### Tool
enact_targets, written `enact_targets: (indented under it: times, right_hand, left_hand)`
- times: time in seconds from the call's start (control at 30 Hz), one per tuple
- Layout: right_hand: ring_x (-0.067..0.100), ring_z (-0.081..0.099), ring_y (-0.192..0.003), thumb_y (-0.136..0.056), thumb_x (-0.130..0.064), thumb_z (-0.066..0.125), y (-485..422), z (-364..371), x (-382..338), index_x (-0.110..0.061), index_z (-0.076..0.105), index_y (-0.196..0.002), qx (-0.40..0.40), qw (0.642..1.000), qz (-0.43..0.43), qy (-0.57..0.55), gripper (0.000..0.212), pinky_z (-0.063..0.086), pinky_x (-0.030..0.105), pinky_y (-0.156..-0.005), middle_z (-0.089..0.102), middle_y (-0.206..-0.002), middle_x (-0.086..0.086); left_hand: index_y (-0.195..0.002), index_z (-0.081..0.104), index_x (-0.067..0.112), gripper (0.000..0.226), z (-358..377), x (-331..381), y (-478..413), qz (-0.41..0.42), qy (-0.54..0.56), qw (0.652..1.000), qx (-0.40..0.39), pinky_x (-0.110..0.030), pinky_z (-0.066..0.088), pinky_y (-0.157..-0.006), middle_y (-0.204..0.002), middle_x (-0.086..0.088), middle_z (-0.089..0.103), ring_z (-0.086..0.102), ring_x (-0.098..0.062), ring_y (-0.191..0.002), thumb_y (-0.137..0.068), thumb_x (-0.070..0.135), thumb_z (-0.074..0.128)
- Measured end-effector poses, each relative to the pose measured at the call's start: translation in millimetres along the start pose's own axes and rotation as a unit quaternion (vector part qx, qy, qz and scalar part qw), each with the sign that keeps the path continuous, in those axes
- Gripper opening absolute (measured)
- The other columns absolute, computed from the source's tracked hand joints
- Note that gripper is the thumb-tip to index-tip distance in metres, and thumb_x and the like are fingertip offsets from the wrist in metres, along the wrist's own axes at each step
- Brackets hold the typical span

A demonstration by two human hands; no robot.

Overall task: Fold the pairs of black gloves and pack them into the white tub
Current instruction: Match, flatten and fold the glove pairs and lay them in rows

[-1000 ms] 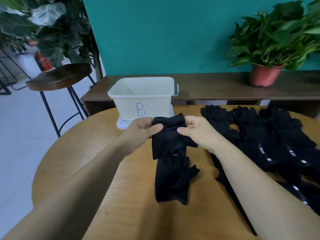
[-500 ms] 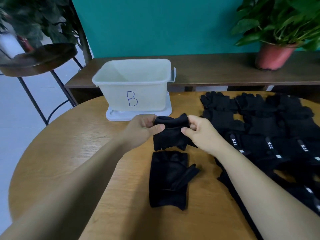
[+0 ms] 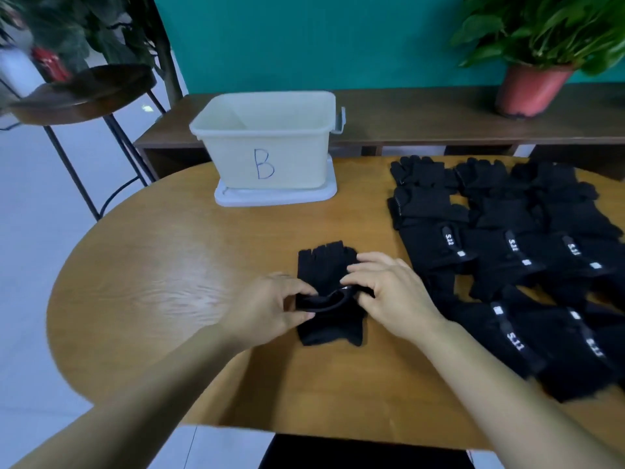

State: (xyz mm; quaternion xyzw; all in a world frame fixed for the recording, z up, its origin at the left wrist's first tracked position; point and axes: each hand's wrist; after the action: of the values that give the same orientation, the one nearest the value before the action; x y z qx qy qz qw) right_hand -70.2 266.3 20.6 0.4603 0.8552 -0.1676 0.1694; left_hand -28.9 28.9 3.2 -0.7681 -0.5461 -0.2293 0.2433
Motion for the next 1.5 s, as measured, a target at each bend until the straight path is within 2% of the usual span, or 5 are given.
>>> enact_targets:
  times: [0.5,0.87,1.1,1.2,1.5]
  right_hand:
    - [0.037,0.063,-0.113,-0.057,0.009,0.085,16,31,10,-0.022,0.080,-0.088,0.124,0.977,-0.118,0.124,0.045,0.054,0.047,-0.084,0.074,-0.107,0.009]
    - [0.028,0.052,-0.129,-0.082,0.003,0.054,5,14,-6,-0.015,0.075,-0.111,0.210,0.977,-0.016,0.037,0.040,0.037,0.048,-0.107,0.070,-0.119,0.007]
    - [0.014,-0.020,-0.149,-0.106,-0.037,0.015,-15,43,-24,-0.014,-0.009,-0.156,-0.128,0.977,0.057,0.159,0.060,-0.011,0.035,-0.122,-0.017,-0.163,0.003]
    - [0.011,-0.024,-0.147,-0.104,-0.045,0.011,-13,49,-9,-0.018,-0.014,-0.155,-0.128,0.976,0.046,0.172,0.063,-0.012,0.034,-0.122,-0.022,-0.161,-0.001]
    - [0.008,-0.018,-0.148,-0.102,-0.055,0.007,-19,41,15,-0.019,-0.015,-0.155,-0.130,0.976,0.071,0.162,0.067,-0.011,0.036,-0.122,-0.020,-0.162,-0.004]
  left_hand:
    - [-0.101,0.074,0.020,0.022,25,-18,16,0.229,-0.281,0.926,0.103,-0.040,0.041,-0.106,-0.094,0.006,0.069,0.060,-0.015,-0.094,-0.086,0.022,0.059]
    - [-0.117,0.071,0.016,0.045,6,0,9,0.024,-0.027,0.988,0.153,-0.041,0.051,-0.097,-0.118,0.003,0.068,0.059,-0.015,-0.114,-0.084,0.026,0.042]
    - [-0.158,0.003,0.013,0.063,48,13,-24,-0.062,-0.177,0.982,-0.029,-0.025,-0.012,-0.120,-0.167,-0.003,-0.001,-0.010,-0.012,-0.152,-0.105,0.046,0.007]
    - [-0.156,-0.011,0.017,0.093,57,7,-18,-0.089,-0.207,0.973,-0.052,-0.029,-0.015,-0.121,-0.164,0.002,-0.016,-0.023,-0.008,-0.148,-0.080,0.069,-0.027]
    - [-0.153,-0.018,0.014,0.098,51,6,-11,-0.103,-0.280,0.951,-0.077,-0.038,-0.021,-0.119,-0.163,0.000,-0.020,-0.027,-0.011,-0.147,-0.075,0.072,-0.026]
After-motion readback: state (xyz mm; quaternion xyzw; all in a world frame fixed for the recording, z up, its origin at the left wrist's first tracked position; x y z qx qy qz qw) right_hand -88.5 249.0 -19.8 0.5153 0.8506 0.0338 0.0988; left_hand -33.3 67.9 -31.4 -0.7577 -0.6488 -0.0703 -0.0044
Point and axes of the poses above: each hand's wrist, its own y-axis away from the middle knuckle, its own z-axis out of the palm, x = y × z
